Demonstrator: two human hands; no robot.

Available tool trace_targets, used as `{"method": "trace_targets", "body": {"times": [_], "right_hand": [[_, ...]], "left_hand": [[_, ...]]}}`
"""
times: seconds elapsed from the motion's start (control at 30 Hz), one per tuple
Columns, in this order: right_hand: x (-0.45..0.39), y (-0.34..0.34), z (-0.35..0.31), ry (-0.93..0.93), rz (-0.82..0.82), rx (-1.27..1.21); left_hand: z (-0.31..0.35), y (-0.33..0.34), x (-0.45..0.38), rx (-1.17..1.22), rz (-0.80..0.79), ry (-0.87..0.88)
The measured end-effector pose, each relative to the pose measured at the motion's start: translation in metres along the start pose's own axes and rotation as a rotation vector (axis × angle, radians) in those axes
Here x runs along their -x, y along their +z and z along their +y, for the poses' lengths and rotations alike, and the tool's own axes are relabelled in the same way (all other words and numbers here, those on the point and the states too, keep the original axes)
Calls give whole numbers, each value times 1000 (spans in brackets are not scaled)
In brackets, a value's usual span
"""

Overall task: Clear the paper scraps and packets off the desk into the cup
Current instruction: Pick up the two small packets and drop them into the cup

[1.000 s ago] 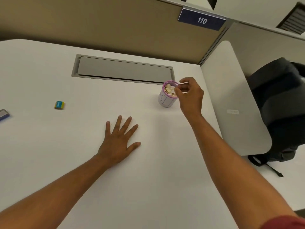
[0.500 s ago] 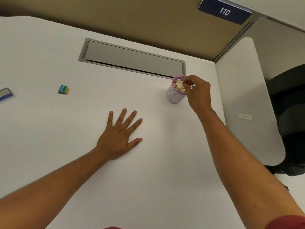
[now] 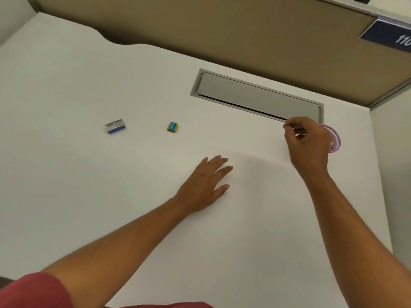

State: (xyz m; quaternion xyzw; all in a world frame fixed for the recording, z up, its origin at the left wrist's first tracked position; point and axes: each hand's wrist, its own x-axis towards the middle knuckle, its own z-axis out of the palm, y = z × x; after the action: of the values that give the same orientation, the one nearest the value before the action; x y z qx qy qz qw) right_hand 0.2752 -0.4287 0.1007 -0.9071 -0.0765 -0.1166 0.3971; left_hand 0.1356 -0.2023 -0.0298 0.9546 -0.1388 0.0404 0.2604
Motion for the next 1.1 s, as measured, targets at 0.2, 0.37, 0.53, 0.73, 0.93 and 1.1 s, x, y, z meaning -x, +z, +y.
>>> {"method": "trace_targets", "body": {"times": [0.2,0.37,0.53,0.73,0.93,1.1], "right_hand": [[47,109,-51,93,-274,-142],[49,185,-87,204,-365,-165],[45,237,-114,293,-330,-115],[44,272,-127,350,-306,-48],[36,279,-133,283,-366,76],[36,258,-127,269,-341,47]], "left_hand": [[-81,-61,54,-136,395,-289],[-139,-112,77,-201,423,-525],[-184,-142,78,-155,403,-611],[-213,-147,69,-32,336,-684],[-213,-146,58,40,354,-681],[-182,-144,41,186,383,-653]]}}
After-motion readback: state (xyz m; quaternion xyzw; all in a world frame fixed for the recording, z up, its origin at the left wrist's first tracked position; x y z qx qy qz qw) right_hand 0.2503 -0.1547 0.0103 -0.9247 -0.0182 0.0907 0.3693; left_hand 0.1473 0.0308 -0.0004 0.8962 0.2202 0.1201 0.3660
